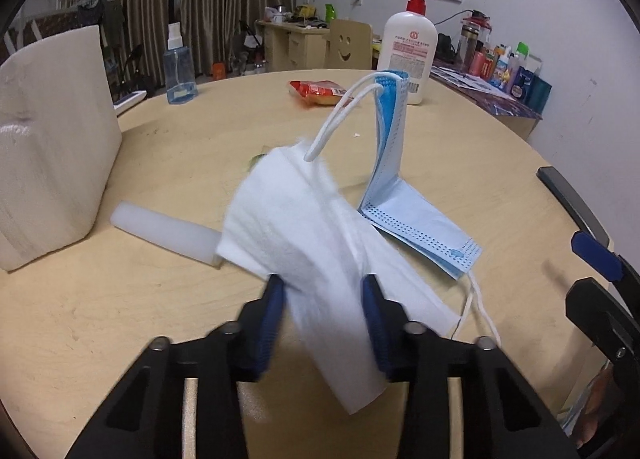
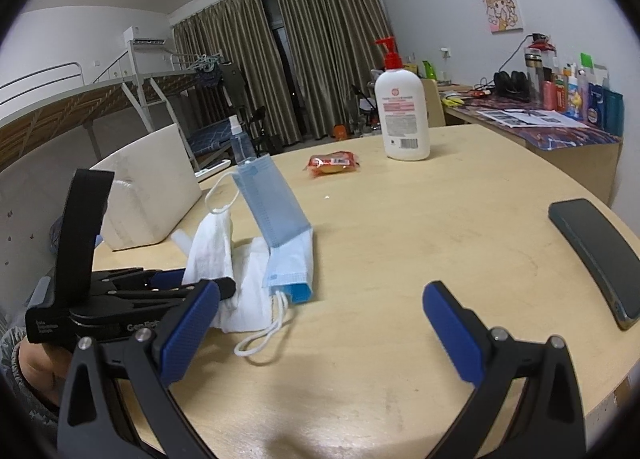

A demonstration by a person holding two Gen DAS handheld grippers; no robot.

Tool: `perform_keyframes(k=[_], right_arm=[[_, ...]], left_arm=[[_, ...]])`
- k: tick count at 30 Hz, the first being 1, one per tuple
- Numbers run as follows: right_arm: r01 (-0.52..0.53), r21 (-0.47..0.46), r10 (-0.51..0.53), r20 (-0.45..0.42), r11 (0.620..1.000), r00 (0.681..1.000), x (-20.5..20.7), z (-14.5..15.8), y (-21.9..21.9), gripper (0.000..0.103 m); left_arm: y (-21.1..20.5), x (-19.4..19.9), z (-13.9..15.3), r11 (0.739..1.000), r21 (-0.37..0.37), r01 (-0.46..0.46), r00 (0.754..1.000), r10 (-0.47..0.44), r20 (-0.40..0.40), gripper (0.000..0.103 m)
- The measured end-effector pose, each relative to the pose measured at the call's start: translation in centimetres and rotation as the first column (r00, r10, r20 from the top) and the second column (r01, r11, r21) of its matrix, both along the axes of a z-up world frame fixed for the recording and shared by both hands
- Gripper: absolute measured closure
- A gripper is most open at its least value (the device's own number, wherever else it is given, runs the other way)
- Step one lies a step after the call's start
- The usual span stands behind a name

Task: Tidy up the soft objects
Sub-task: 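Reach the left tool to the white paper tissue and grasp it, then grasp the green wet-wipe packet with the right tool while the left tool holds the tissue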

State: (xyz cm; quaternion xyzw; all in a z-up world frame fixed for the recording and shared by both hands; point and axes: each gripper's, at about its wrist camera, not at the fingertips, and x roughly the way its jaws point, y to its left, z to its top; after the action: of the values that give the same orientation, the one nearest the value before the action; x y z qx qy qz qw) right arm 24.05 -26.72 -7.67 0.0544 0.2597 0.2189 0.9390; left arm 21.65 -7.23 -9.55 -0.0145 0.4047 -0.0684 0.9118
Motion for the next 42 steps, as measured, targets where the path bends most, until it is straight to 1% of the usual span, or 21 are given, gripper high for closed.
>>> perform_keyframes(k=[1, 2, 3, 6, 8, 13, 19, 23, 28, 42], right_arm=[[0.001, 0.0, -0.001, 0.0, 1.0, 1.0, 0.0, 0.0, 0.0, 0.0], [0.002, -0.001, -0.002, 0.0, 1.0, 1.0, -0.1, 0.0, 0.0, 0.0], [0.004, -0.003, -0.004, -0.001, 1.0, 1.0, -0.1, 0.0, 0.0, 0.0], [0.007, -0.006, -0.007, -0.002, 1.0, 1.0, -0.1, 0.0, 0.1, 0.0], [0.011, -0.008, -0.011, -0.004, 1.0, 1.0, -0.1, -0.1, 0.1, 0.0], [0.013, -0.016, -0.013, -0.004, 1.0, 1.0, -0.2, 0.0, 0.4, 0.0], [0.013, -0.025, -0.013, 0.007, 1.0, 1.0, -0.6, 0.5, 0.8, 0.0], [0.018, -0.025, -0.018, 0.01, 1.0, 1.0, -0.8, 0.7, 1.0, 0.0], [0.016, -0.034, -0.016, 0.017, 0.999, 1.0, -1.3, 1.0, 1.7, 0.0], [-0.049, -0.066, 0.05, 0.025, 0.997, 0.998, -2.6, 1.7, 5.4, 0.0]], left_arm=[[-0.1, -0.1, 0.0, 1.0, 0.004, 0.002, 1.0, -0.002, 0.001, 0.067], [-0.2, -0.1, 0.0, 1.0, 0.006, 0.01, 1.0, -0.01, 0.002, 0.072], [-0.2, -0.2, 0.0, 1.0, 0.007, 0.015, 1.0, -0.015, 0.003, 0.084], [-0.5, -0.5, 0.2, 0.999, 0.019, 0.026, 0.999, -0.027, 0.019, 0.091], [-0.5, -0.7, 0.3, 0.999, 0.027, 0.035, 0.999, -0.036, 0.031, 0.092], [-0.2, -1.6, 0.8, 0.999, 0.009, 0.048, 0.998, -0.048, 0.045, 0.092], [0.8, -3.3, 2.3, 0.998, -0.006, 0.059, 0.993, -0.058, 0.101, 0.093], [1.6, -4.4, 2.9, 0.998, -0.007, 0.056, 0.991, -0.055, 0.125, 0.097], [2.4, -6.0, 3.6, 0.998, -0.003, 0.057, 0.986, -0.056, 0.158, 0.098], [5.6, -9.7, 4.4, 0.999, -0.005, 0.034, 0.977, -0.032, 0.21, 0.098]])
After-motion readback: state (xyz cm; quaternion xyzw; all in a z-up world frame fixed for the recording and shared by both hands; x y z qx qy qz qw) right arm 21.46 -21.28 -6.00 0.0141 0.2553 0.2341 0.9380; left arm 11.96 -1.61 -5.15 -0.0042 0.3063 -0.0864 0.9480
